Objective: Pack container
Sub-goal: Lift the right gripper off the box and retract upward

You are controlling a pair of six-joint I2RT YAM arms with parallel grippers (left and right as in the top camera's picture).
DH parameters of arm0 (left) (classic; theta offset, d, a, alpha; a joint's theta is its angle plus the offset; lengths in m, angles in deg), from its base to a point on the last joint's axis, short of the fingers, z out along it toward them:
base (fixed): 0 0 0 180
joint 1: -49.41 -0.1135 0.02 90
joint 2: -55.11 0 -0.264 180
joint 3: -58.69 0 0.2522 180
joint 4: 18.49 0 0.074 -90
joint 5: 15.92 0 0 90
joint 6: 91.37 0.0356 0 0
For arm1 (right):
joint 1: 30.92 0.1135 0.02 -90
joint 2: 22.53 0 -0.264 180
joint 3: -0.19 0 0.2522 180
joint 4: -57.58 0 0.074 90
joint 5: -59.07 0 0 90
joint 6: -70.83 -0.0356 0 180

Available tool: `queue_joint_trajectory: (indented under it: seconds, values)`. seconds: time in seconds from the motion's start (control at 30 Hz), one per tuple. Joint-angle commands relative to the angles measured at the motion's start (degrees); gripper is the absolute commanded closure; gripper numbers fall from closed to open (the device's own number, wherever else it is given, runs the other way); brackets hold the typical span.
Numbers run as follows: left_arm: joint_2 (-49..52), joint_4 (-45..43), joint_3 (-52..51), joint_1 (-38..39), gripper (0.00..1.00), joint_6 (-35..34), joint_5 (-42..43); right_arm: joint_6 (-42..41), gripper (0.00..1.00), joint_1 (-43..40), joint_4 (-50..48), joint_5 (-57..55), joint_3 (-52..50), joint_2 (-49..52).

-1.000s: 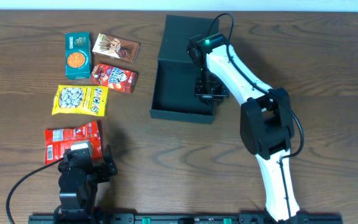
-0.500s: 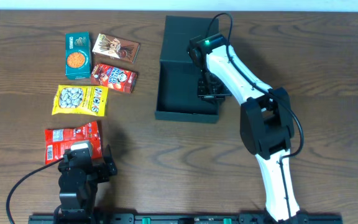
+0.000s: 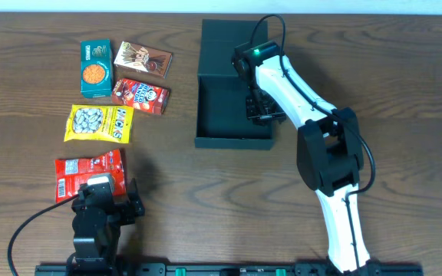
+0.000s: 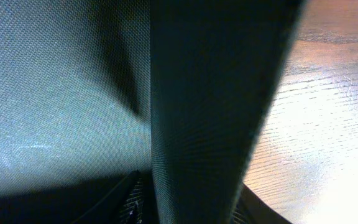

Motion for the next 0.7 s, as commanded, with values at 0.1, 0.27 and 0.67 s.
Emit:
queue_joint_trajectory:
  seconds: [0.1, 0.27, 0.67]
  values:
    - [-0.4, 0.0, -0.5, -0.2, 0.05, -0.4, -0.2, 0.4, 0.56, -1.2, 0.9, 1.1, 2.6, -0.7]
    - [-0.4, 0.0, -0.5, -0.2, 0.05, -0.4, -0.2, 0.4, 0.41, -2.9, 1.3, 2.4, 10.6, -5.3]
    - [-0.4, 0.0, -0.5, -0.2, 0.05, -0.4, -0.2, 10.1, 0.01, -8.9, -6.1, 3.1, 13.0, -16.6]
